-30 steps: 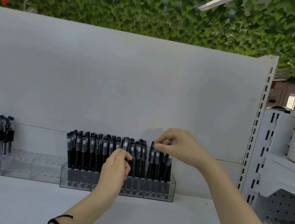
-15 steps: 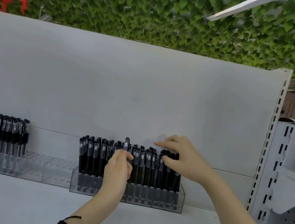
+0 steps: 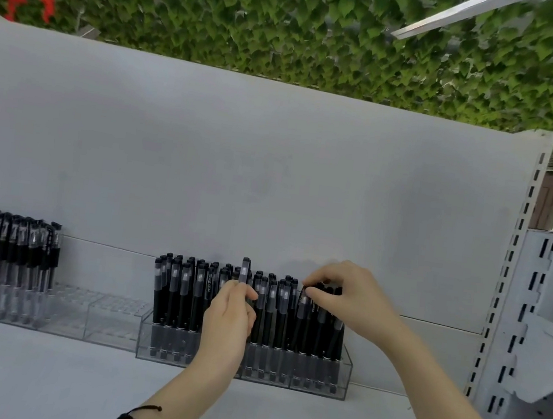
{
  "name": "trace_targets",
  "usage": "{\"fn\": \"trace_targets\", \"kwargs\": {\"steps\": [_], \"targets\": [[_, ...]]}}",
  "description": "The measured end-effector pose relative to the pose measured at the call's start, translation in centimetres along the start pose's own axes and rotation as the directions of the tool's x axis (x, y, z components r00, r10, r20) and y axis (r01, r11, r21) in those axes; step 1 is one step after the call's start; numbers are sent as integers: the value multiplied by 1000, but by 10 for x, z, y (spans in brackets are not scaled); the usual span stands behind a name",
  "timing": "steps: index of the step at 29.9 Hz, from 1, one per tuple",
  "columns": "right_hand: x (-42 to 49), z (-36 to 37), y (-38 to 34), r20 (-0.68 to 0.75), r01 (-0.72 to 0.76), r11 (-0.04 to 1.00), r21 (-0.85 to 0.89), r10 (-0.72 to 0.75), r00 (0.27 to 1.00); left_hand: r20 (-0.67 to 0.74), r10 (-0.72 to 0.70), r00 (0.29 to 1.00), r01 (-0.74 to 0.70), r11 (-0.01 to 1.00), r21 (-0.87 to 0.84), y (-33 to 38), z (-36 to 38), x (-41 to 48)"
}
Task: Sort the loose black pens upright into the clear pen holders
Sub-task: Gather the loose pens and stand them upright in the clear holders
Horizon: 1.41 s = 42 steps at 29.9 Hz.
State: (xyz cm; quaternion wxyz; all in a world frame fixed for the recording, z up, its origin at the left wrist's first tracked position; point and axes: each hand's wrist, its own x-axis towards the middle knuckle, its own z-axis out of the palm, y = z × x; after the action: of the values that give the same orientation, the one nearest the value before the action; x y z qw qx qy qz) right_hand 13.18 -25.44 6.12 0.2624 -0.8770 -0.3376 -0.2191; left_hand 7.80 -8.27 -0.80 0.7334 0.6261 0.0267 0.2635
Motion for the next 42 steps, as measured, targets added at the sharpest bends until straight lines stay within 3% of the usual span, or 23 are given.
{"fn": "trace_targets", "kwargs": {"steps": [3, 6, 10, 21, 23, 25, 27, 29, 33, 38, 42], "targets": [[1, 3, -3, 2, 15, 999, -43, -15, 1000, 7, 3, 1000, -3, 1000, 7, -1, 0, -1], [3, 13, -7, 39, 116, 969, -218, -110, 993, 15, 18, 1000, -19, 1000, 12, -1, 0, -1], [3, 17, -9, 61, 136, 916, -376, -122, 991, 19, 20, 1000, -20, 1000, 12, -2, 0, -1], [4, 14, -18, -10, 35, 889, -456, -44, 999, 34, 77, 996, -77, 997, 22, -4, 0, 0], [6, 10, -26, -46, 1, 930, -367, -19, 999, 93, 184, 978, -191, 979, 74, 1, -2, -1], [9, 1, -38, -75, -50, 999, 17, 51, 996, 182, 283, 942, -313, 935, 165, 9, -3, 0], [14, -7, -51, -29, -81, 912, 401, 101, 994, 248, 300, 921, -358, 903, 236, 19, -1, 6], [20, -9, -57, -35, -71, 838, 541, 107, 994, 320, 278, 906, -366, 894, 258, 31, 6, 12], [32, -7, -60, -146, -65, 765, 641, 204, 968, 389, 348, 853, -493, 783, 379, 40, 5, 14], [39, -14, -49, -435, 48, 853, 520, 216, 874, 372, 507, 778, -591, 388, 707, 29, -25, 19], [40, -9, -46, -476, 35, 915, 402, 176, 862, 271, 562, 781, -532, 374, 760, 29, -37, 24]]}}
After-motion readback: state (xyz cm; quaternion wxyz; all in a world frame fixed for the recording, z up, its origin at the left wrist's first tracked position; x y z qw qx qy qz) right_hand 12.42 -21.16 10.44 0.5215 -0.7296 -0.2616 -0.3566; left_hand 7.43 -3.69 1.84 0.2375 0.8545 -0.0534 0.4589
